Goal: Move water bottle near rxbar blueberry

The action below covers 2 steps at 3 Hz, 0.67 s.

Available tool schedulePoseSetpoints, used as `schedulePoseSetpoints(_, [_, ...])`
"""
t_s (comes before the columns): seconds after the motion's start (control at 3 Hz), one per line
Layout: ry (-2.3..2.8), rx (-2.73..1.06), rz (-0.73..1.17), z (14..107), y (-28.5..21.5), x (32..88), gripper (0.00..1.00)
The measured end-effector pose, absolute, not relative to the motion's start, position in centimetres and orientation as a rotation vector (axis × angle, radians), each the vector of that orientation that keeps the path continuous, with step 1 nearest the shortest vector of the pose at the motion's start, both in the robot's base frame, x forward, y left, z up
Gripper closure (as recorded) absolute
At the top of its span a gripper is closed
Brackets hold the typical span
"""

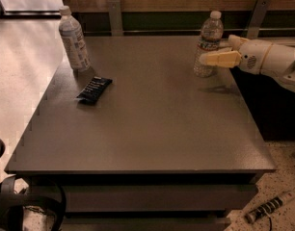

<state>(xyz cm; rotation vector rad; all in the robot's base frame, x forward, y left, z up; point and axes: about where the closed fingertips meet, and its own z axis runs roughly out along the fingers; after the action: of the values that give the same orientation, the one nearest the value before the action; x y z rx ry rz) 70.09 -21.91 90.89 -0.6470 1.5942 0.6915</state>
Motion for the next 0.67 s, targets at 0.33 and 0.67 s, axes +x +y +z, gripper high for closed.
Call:
schedulePoseSetpoints(0.33, [1.521,-0.661,0.745,90.3,-20.6,70.7,0.0])
schedulePoseSetpoints(0.67, [1.483,-0.734,0.751,90.2,-19.1,71.1,0.13])
